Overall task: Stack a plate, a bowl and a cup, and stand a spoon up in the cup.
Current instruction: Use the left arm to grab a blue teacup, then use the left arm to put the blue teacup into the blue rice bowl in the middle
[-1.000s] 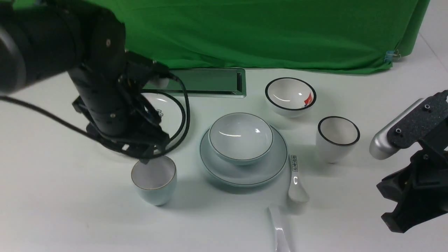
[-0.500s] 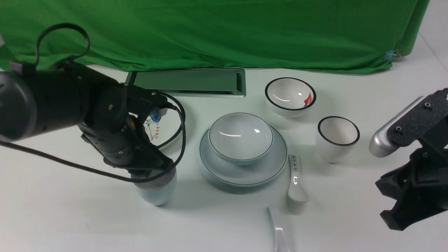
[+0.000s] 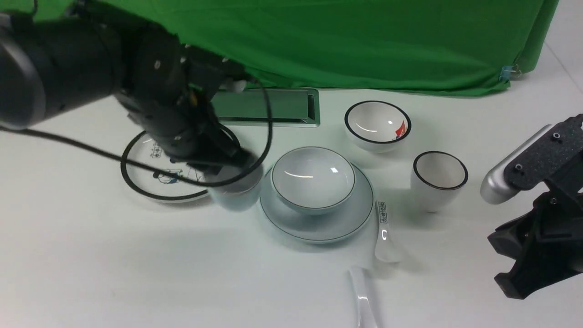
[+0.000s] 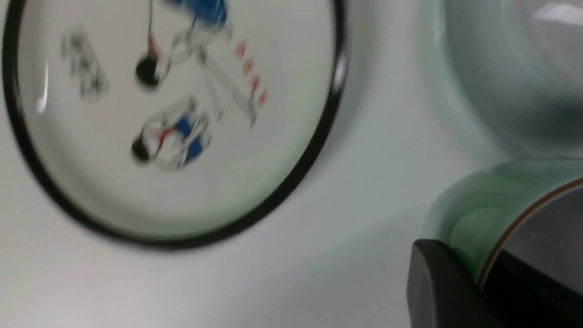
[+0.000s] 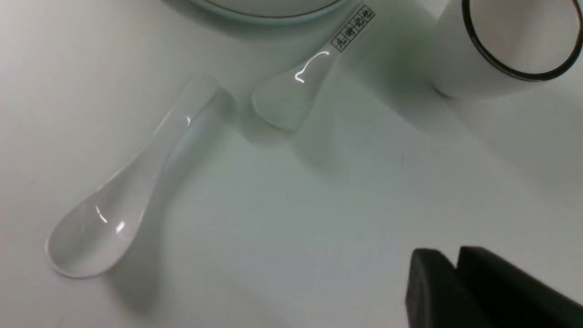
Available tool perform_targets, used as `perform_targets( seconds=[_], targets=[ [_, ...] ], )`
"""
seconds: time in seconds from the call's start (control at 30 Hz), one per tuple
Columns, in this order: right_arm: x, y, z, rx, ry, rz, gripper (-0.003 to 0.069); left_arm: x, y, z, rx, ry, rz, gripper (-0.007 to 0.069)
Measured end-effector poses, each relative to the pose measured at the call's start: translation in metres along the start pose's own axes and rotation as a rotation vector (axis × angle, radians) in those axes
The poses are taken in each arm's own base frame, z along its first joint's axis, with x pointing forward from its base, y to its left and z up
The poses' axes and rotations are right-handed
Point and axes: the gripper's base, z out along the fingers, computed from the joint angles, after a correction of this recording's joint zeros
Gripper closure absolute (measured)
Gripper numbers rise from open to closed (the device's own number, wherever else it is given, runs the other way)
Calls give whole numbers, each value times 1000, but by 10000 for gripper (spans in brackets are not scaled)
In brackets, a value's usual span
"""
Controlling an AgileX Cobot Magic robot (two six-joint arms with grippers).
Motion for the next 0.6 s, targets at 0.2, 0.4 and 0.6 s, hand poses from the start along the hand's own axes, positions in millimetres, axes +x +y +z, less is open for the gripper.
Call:
perform_targets(
  seconds=[0.2,0.4,0.6],
  targets=[
    [-1,0,0,2,-10,1,542,-52,-18,26,156,-11,3,631],
    [-1,0,0,3,-16,1,537,-69,-19,74,173,48,15,631],
    [-2,0,0,5,-24,2,536,-77,-20,107,181,65,11,631]
  ],
)
